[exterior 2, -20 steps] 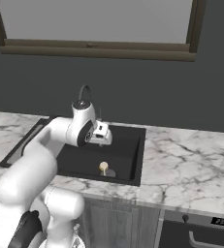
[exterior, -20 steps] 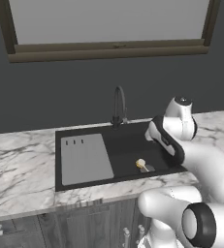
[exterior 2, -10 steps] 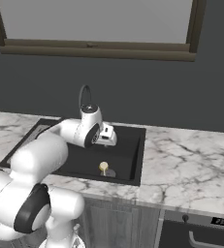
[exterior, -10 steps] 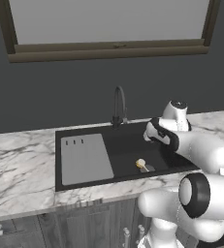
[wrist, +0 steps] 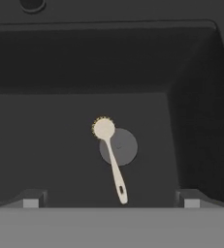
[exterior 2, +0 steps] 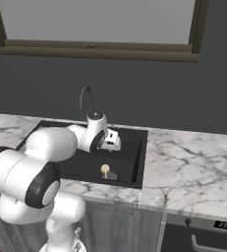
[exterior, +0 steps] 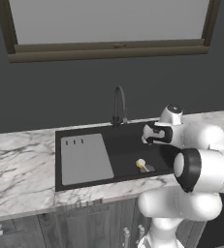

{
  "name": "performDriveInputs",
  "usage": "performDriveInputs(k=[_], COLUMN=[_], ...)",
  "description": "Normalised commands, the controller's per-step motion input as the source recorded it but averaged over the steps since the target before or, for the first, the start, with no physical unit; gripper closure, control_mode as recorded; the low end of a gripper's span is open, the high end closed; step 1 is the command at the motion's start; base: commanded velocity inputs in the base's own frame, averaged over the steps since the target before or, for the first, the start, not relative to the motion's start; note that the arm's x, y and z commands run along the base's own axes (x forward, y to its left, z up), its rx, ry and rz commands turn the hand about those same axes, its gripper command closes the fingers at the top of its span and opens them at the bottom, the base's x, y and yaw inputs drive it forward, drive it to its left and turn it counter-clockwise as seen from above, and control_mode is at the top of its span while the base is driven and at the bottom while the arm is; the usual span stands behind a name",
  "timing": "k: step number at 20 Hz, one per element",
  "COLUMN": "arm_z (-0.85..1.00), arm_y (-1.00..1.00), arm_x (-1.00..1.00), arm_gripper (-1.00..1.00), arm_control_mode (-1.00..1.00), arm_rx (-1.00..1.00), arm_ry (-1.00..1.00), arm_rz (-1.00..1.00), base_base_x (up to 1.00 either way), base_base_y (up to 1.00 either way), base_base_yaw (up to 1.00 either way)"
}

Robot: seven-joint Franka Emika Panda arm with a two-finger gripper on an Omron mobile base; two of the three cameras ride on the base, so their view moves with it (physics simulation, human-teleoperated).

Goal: Pick up the soap dispenser and dish brush from the sink, and place them back in the cabinet, and close the cabinet doors.

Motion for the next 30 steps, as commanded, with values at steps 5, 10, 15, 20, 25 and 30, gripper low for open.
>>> performDriveInputs(k=[5, 10, 15, 20, 25, 30], arm_z=[-0.32, -0.29, -0.3, -0.25, -0.22, -0.17], arm_y=[0.0, 0.0, 0.0, 0.0, 0.0, 0.0], arm_x=[0.21, 0.07, 0.01, 0.06, 0.07, 0.06], arm_gripper=[-1.0, -1.0, -1.0, -1.0, -1.0, -1.0], arm_control_mode=[-1.0, -1.0, -1.0, -1.0, -1.0, -1.0], arm_rx=[0.0, 0.0, 0.0, 0.01, 0.01, 0.01], arm_ry=[0.0, 0.04, 0.05, 0.05, 0.05, 0.05], arm_rz=[0.0, 0.0, 0.0, 0.0, 0.0, 0.0], base_base_x=[0.0, 0.0, 0.0, 0.0, 0.0, 0.0], base_base_y=[0.0, 0.0, 0.0, 0.0, 0.0, 0.0], base_base_yaw=[0.0, 0.0, 0.0, 0.0, 0.0, 0.0])
